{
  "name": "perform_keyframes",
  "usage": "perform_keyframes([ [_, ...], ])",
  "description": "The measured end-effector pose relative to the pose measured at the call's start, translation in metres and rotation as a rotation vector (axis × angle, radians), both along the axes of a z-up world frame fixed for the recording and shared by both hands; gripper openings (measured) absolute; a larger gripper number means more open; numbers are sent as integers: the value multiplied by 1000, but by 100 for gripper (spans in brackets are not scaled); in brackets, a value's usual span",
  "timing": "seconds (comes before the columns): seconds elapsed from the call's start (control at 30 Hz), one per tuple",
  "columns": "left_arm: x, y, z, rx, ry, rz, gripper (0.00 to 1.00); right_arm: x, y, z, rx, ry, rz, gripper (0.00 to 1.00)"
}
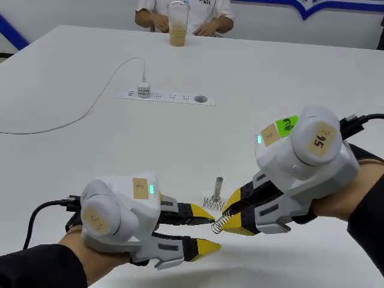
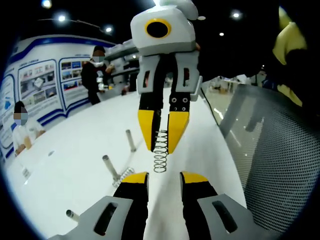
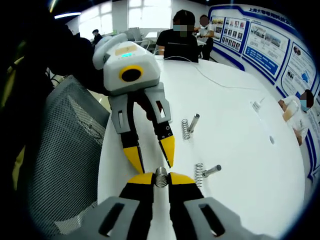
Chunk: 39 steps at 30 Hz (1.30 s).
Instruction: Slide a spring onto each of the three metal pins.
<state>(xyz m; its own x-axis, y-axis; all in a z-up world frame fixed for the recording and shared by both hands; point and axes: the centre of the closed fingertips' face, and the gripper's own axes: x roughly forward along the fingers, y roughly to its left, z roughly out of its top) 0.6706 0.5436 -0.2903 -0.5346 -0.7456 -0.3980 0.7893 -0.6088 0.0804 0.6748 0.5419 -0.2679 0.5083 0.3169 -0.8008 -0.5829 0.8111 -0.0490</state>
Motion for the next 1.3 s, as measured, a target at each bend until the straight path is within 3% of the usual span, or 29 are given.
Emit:
perform_keyframes([
  [0.17, 5, 6, 0, 9, 26, 22, 31, -4, -7, 0, -11, 13, -16, 12],
  [0.97, 40, 36, -4, 47, 84, 154, 49, -14, -50, 16, -42, 25, -118, 12],
  [1.3, 61, 47, -8, 51, 97, 232, 53, -18, -76, 28, -71, 29, -172, 12],
])
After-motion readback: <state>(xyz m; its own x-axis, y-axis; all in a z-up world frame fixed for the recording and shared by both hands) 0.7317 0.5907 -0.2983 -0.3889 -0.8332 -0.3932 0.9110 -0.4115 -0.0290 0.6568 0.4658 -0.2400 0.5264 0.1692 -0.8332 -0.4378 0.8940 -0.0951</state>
